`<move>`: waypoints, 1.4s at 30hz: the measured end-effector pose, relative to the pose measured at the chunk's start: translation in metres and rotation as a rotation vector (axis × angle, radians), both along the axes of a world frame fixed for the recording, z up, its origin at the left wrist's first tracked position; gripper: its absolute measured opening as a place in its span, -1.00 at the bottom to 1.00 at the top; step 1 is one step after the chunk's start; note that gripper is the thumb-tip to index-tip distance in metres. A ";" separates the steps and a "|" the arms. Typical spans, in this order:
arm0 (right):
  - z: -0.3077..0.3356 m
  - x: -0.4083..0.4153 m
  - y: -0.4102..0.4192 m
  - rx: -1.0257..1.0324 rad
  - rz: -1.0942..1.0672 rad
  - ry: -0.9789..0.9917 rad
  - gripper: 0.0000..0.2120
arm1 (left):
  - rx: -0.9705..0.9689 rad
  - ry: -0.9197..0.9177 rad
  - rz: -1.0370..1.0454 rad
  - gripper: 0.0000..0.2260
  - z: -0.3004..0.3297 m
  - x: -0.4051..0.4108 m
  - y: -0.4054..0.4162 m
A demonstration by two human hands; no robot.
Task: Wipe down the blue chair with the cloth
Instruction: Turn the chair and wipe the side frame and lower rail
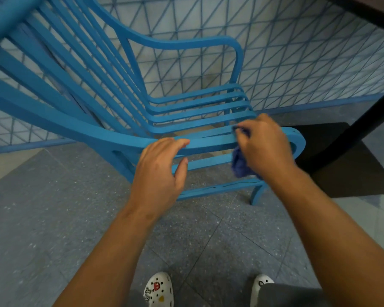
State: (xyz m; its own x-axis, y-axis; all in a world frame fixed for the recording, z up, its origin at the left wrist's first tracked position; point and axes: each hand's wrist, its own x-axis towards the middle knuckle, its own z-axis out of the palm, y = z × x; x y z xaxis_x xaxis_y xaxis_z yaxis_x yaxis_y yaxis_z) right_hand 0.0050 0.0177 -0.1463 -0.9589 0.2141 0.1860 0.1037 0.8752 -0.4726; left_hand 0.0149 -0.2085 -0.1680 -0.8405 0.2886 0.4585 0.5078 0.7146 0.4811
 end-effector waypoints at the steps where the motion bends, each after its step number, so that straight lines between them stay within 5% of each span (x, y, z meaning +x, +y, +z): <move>1: 0.002 -0.001 0.009 0.000 -0.048 0.011 -0.75 | 0.011 0.013 0.001 -0.71 0.000 0.003 -0.005; 6: 0.006 -0.006 -0.018 -0.066 0.018 0.162 -0.82 | 0.104 0.040 0.050 -0.74 0.001 0.015 -0.023; 11: 0.021 -0.022 -0.081 -0.381 0.122 0.337 -0.75 | 0.174 0.092 0.158 -0.77 0.008 0.014 -0.036; 15: 0.002 -0.024 -0.114 -0.192 0.345 0.191 -0.72 | 0.196 0.059 0.224 -0.75 0.009 0.010 -0.045; 22: -0.015 -0.025 -0.114 0.148 0.640 0.102 -0.38 | 0.228 0.022 0.292 -0.74 0.013 0.007 -0.055; 42: -0.031 -0.004 0.026 0.219 0.366 0.145 -0.62 | 0.190 0.032 0.163 -0.81 0.013 0.003 -0.010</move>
State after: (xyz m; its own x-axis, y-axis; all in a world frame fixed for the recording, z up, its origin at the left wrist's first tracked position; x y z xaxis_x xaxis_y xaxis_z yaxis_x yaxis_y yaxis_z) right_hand 0.0012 0.0436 -0.1775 -0.9250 -0.1936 0.3268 -0.2846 0.9231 -0.2587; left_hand 0.0177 -0.2181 -0.1546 -0.8530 0.0569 0.5187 0.4106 0.6866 0.5999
